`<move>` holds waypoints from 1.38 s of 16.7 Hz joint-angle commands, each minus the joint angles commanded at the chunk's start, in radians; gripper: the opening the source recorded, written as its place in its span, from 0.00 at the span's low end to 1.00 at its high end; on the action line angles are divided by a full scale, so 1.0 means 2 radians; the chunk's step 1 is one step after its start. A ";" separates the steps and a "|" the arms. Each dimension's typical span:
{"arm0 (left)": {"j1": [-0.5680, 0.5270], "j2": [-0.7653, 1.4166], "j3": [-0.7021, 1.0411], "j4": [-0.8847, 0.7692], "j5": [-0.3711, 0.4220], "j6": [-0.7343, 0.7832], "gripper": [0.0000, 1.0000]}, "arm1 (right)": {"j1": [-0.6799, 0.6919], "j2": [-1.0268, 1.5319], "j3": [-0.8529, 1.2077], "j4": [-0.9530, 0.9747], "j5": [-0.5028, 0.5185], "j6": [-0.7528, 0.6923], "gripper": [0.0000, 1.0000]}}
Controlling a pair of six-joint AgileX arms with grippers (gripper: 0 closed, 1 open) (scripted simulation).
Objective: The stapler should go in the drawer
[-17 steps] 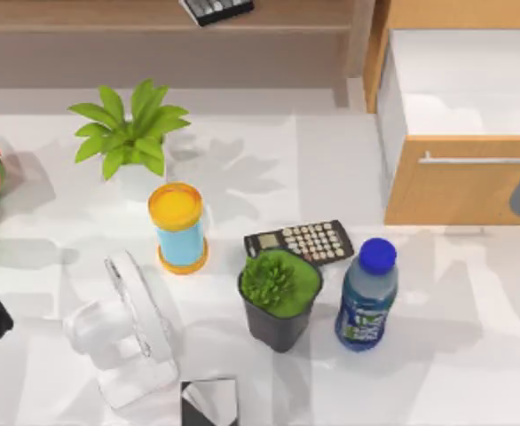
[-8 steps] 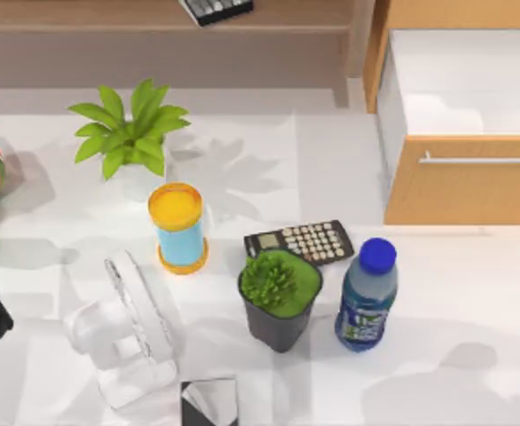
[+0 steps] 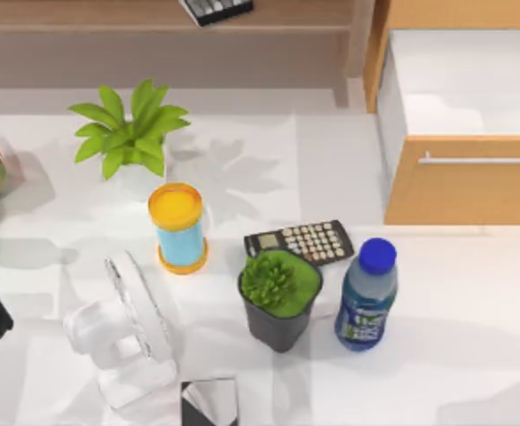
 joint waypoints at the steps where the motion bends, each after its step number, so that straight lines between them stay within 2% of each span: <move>1: 0.000 0.000 0.000 0.000 0.000 0.000 1.00 | 0.000 0.000 0.000 0.000 0.000 0.000 1.00; 6: 0.000 0.000 0.000 0.000 0.000 0.000 1.00 | 0.001 0.003 -0.007 0.009 0.000 0.001 1.00; 14: 0.000 0.000 0.000 0.000 0.000 0.000 1.00 | 0.003 0.063 -0.100 0.165 0.000 0.004 1.00; 19: 0.000 0.000 0.000 0.000 0.000 0.000 1.00 | 0.003 0.068 -0.108 0.177 0.000 0.004 1.00; 23: 0.000 0.000 0.000 0.000 0.000 0.000 1.00 | 0.003 0.068 -0.108 0.177 0.000 0.004 0.70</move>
